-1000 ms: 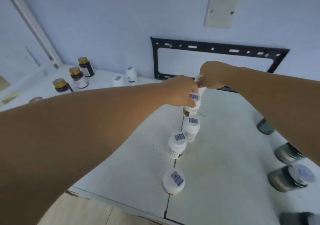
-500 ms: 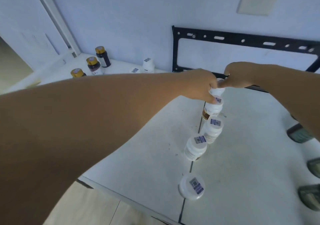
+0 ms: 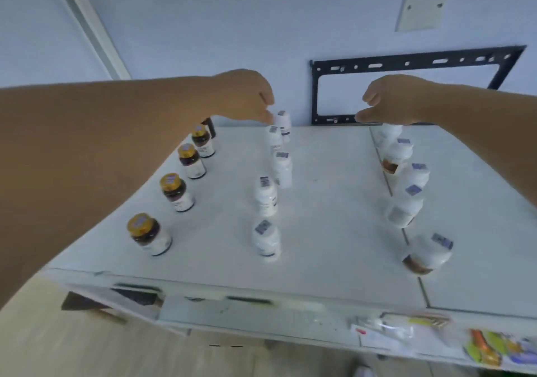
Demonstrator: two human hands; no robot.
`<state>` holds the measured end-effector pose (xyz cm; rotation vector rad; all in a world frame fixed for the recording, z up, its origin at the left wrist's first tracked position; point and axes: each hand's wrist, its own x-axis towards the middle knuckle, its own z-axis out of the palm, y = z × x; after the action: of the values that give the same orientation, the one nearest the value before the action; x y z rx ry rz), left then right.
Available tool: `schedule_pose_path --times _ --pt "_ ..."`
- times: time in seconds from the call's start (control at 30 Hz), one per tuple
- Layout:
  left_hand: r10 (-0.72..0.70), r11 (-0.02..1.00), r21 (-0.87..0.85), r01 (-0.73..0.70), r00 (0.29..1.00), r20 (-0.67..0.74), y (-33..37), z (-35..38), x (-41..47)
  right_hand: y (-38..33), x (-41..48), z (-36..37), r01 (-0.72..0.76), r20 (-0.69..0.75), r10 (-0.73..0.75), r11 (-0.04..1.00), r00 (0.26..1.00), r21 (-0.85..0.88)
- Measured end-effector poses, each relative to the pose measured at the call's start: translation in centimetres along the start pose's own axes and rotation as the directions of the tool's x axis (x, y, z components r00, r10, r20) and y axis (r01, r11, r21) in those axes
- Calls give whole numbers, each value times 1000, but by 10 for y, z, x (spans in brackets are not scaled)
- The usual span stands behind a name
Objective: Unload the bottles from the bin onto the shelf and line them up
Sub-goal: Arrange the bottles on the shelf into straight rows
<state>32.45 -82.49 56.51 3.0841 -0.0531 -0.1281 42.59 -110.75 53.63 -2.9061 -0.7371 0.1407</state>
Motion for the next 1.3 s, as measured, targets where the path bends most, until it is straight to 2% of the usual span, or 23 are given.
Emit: schedule_pose_path --times 0.2,0.43,0.57,0.67,0.73,0.87,0.97,1.03,1.13,1.23,1.3 --pt "-80 996 -26 80 997 -3 -73 -16 -82 -76 -43 5 33 -7 -33 999 999 -8" --pt "-215 948 -256 190 974 -74 -137 20 -178 -145 -64 23 165 -62 -158 977 986 134" --pt "-321 833 -487 262 946 -40 -163 54 -216 -190 -74 45 226 -111 -202 931 973 288" --pt "-339 708 -668 232 940 -34 -176 82 -236 -228 -79 65 253 -62 -247 904 967 345" --pt "-302 646 -741 184 953 -27 -182 107 -247 -252 -81 88 254 -55 -252 890 966 379" --pt "-213 554 -825 112 977 -10 -193 157 -263 -300 -91 161 115 -39 -116 779 993 616" --pt "-195 528 -841 117 981 14 -200 189 -263 -324 -85 207 -49 7 65 681 998 731" --pt "-157 533 -837 124 986 46 -201 205 -260 -334 -76 224 -112 25 139 661 990 742" --pt "-94 583 -808 84 995 35 -198 220 -253 -348 -62 233 -137 53 143 674 988 726" --pt "-97 628 -777 51 995 -13 -194 228 -245 -357 -51 237 -186 72 205 618 976 764" --pt "-115 641 -766 46 993 -36 -192 232 -242 -360 -46 240 -176 35 224 651 974 738"
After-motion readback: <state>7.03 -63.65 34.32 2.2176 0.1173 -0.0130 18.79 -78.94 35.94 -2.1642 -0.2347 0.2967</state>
